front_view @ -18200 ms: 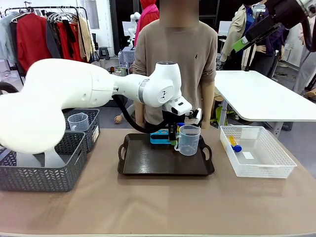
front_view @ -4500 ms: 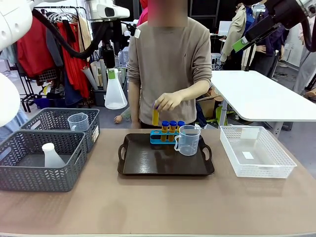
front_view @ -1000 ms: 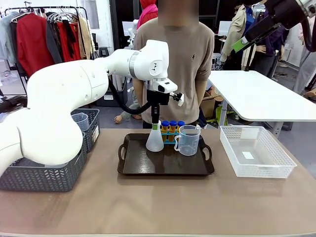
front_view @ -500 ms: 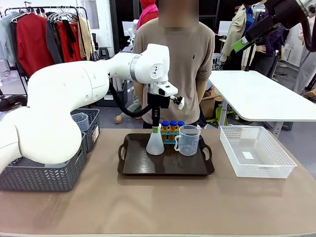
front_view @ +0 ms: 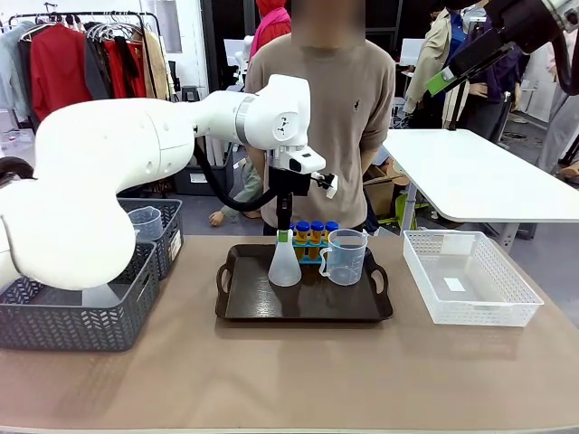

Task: Prepare the laboratory tools.
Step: Pick up one Small flask and place it on the Handle tray.

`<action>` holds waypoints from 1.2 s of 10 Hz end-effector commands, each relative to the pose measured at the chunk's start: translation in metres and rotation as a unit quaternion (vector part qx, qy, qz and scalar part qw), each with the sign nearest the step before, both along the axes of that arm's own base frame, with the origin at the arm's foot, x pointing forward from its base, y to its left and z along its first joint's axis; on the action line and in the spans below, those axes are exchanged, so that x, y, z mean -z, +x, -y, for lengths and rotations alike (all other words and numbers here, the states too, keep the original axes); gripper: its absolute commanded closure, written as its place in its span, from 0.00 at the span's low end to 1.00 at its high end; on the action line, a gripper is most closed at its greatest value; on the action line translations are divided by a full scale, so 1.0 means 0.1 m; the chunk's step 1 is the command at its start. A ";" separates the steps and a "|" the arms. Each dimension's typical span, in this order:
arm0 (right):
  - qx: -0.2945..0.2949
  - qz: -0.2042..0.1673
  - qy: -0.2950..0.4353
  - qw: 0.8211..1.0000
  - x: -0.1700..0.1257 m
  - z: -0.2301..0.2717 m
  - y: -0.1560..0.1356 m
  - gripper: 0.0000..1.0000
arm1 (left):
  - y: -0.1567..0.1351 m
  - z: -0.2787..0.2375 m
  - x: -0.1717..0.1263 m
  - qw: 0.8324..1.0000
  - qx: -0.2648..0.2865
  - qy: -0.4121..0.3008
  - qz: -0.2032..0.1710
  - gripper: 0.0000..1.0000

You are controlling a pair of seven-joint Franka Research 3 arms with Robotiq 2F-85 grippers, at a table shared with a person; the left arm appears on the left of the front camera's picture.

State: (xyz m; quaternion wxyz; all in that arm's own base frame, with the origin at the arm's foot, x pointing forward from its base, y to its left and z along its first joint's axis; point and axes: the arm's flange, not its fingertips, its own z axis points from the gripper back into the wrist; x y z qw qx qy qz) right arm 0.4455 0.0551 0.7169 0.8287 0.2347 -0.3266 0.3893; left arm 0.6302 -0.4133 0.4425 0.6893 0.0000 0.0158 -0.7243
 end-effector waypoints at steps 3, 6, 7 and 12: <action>-0.003 0.003 0.006 1.000 -0.01 -0.01 0.00 0.00 | -0.33 -0.24 -0.11 0.999 -0.005 -0.025 0.021 0.00; -0.003 0.003 0.006 1.000 -0.01 -0.01 0.00 0.00 | -0.37 -0.31 -0.27 0.999 -0.008 -0.028 0.038 0.00; -0.003 0.003 0.006 1.000 -0.01 -0.01 0.00 0.00 | -0.39 -0.31 -0.30 0.999 -0.011 -0.029 0.044 0.00; -0.003 0.003 0.006 1.000 -0.01 -0.01 0.00 0.00 | -0.22 -0.20 -0.36 0.999 -0.003 -0.020 0.044 0.00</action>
